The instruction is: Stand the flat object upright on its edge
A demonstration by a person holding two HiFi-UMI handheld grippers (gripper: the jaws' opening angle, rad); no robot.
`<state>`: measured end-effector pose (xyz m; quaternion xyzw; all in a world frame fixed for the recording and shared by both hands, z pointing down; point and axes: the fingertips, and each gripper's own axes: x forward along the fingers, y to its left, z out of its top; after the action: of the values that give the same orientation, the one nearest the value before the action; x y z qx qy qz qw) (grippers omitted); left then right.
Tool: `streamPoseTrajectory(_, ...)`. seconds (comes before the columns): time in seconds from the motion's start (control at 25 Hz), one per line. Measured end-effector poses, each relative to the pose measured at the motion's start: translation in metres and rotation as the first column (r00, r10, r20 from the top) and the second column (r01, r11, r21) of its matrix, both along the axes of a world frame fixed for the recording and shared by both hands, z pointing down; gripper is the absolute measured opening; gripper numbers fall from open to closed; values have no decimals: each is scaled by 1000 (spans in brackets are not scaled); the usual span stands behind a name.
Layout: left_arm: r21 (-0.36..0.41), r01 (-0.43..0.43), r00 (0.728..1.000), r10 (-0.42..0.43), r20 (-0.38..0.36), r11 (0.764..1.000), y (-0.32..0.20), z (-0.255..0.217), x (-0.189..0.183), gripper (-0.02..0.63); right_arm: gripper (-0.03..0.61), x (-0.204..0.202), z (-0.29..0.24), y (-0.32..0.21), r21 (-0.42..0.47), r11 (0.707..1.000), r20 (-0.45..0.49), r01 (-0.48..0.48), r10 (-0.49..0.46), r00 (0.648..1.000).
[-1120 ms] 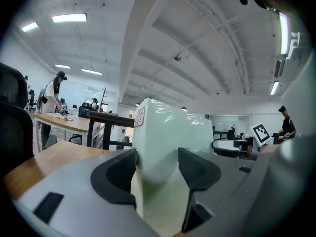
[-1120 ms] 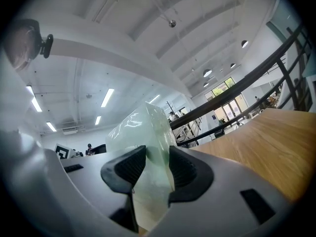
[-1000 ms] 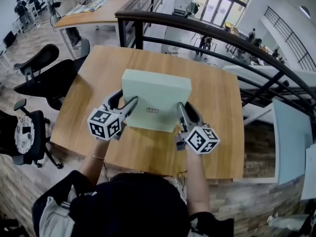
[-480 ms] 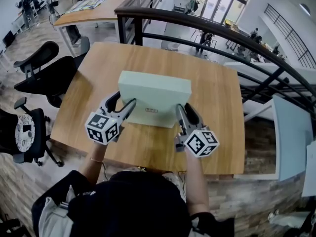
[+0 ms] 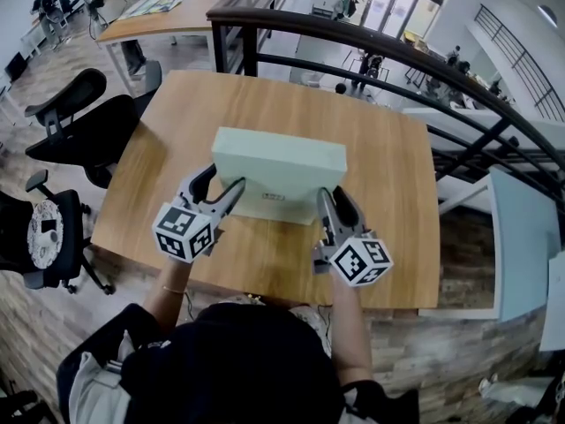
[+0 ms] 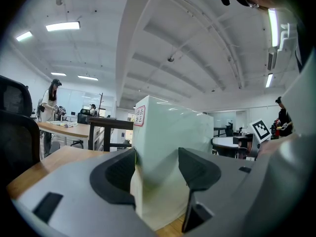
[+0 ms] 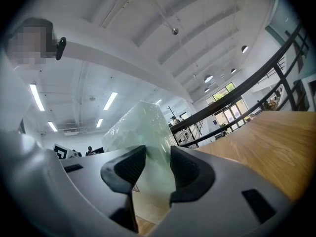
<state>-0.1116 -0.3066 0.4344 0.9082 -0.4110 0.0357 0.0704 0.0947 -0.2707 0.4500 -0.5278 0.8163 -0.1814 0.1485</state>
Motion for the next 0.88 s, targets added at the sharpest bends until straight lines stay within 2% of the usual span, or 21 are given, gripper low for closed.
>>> streamPoseTrajectory(0.24, 3, -3, 1000, 3, -1, 1000, 7, 0, -1, 279, 146, -2, 1, 6, 4, 1000, -29, 2, -2, 1000)
streamPoseTrajectory(0.44, 1, -10, 999, 10, -40, 1000, 10, 0, 0, 279, 146, -2, 4, 9, 14, 1000, -47, 1, 0, 999)
streamPoseTrajectory(0.6, 7, -17, 1000, 17, -26, 1000, 12, -1, 1, 279, 147, 0, 2, 11, 13, 1000, -51, 3, -2, 999)
streamPoseTrajectory(0.76, -17, -11, 998, 10, -65, 1000, 12, 1, -2, 279, 156, -1, 0, 11, 11, 1000, -40, 17, -16, 999)
streamPoseTrajectory(0.88, -9, -8, 999, 8, -43, 1000, 14, 3, -3, 279, 156, -1, -2, 11, 20, 1000, -44, 16, -16, 999)
